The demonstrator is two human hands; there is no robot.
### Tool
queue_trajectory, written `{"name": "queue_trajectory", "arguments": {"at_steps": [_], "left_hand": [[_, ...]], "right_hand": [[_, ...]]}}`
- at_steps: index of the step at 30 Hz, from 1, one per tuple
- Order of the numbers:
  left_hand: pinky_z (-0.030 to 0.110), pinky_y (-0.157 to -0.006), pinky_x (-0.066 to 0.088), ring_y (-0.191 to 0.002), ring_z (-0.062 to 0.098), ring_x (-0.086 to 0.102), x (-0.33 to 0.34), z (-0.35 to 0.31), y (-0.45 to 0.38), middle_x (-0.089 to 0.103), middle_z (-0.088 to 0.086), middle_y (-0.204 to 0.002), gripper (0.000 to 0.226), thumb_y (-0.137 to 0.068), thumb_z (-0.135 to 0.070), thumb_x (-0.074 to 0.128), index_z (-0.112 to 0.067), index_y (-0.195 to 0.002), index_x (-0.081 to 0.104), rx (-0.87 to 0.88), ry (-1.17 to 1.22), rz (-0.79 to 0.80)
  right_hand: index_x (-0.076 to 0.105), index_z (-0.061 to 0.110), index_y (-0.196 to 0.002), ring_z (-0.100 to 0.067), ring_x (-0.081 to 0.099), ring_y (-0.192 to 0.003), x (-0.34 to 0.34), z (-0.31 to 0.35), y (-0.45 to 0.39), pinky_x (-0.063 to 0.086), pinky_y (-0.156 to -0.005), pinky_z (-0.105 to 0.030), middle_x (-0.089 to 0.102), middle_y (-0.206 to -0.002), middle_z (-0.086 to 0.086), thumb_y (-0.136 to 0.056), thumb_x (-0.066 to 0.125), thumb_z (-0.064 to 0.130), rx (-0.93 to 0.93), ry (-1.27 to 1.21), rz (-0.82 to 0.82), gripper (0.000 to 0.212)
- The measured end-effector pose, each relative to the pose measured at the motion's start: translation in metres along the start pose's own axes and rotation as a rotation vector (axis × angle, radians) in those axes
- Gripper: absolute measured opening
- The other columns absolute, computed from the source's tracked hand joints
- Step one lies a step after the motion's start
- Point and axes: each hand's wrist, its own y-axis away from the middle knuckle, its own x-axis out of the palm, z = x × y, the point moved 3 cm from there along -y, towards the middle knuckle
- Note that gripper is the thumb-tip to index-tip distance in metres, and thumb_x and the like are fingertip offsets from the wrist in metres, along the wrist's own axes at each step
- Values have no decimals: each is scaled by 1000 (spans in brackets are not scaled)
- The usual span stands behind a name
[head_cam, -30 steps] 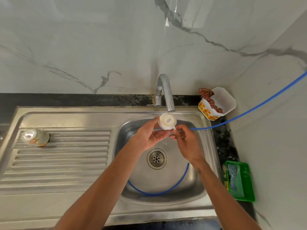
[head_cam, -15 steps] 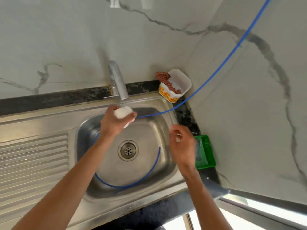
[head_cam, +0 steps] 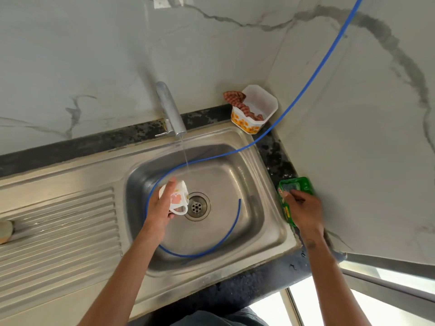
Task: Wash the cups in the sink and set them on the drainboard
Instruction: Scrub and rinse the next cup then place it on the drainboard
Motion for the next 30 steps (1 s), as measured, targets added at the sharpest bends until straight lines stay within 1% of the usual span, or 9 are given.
{"name": "queue_trajectory", "arguments": {"at_steps": [3,6,9,12,17,21,24,27,30], "left_hand": [[32,-73,53,-89,20,68,-3,7,8,72,4,-101,41,-90,-56,72,-22,-112,69,-98,198,4],[30,-63,55,-83,19,69,-2,10,19,71,5,-99,38,-91,-56,71,-22,-109,68,-112,297,26],[24,-45,48,-64,16,69,0,9,26,72,4,-89,39,-91,-57,70,-23,-110,68,-91,357,57],[22,-44,37,-57,14,66,1,8,36,72,1,-77,36,-94,-58,65,-24,-103,66,-54,329,98],[24,-44,30,-57,14,60,-7,14,48,71,1,-71,35,-96,-58,61,-24,-94,67,-12,284,139],[23,-43,31,-58,14,60,-15,17,55,71,2,-73,35,-94,-60,63,-25,-94,68,-4,278,149],[25,-48,31,-57,13,59,-16,19,57,70,0,-71,35,-94,-59,64,-25,-94,68,-10,275,162],[23,-45,30,-60,16,56,-13,20,60,70,1,-73,36,-93,-59,65,-23,-96,68,-18,280,199],[19,-42,33,-57,16,59,-11,22,59,71,4,-78,37,-94,-59,65,-22,-99,67,-25,305,219]], "right_hand": [[78,13,-116,3,65,-81,-2,-6,3,45,-68,-10,73,-92,9,-95,77,28,-6,-100,-1,27],[78,15,-117,6,66,-85,-3,-10,3,49,-70,-7,76,-100,5,-93,78,26,-16,-140,8,27],[78,17,-118,2,69,-87,-9,-17,1,54,-73,-7,77,-103,4,-94,78,21,-24,-186,25,24],[75,16,-123,-3,70,-91,-15,-24,-1,56,-87,-21,76,-107,3,-94,77,16,-40,-117,53,29],[69,14,-134,-14,69,-96,-12,-29,-4,50,-92,-21,74,-119,-8,-96,71,8,-239,205,49,39],[60,16,-146,-28,64,-113,-8,-23,-12,45,-102,-25,61,-134,-14,-98,63,5,-345,371,149,49],[64,13,-141,-32,68,-107,-10,-12,-14,53,-98,-35,68,-128,-14,-101,63,14,-333,393,161,40],[71,11,-131,-24,70,-89,-11,-6,-11,54,-86,-28,77,-113,-12,-98,68,10,-353,383,131,34],[78,10,-119,-17,68,-84,-11,0,-5,52,-86,-25,79,-109,-10,-94,72,4,-331,314,71,27]]}}
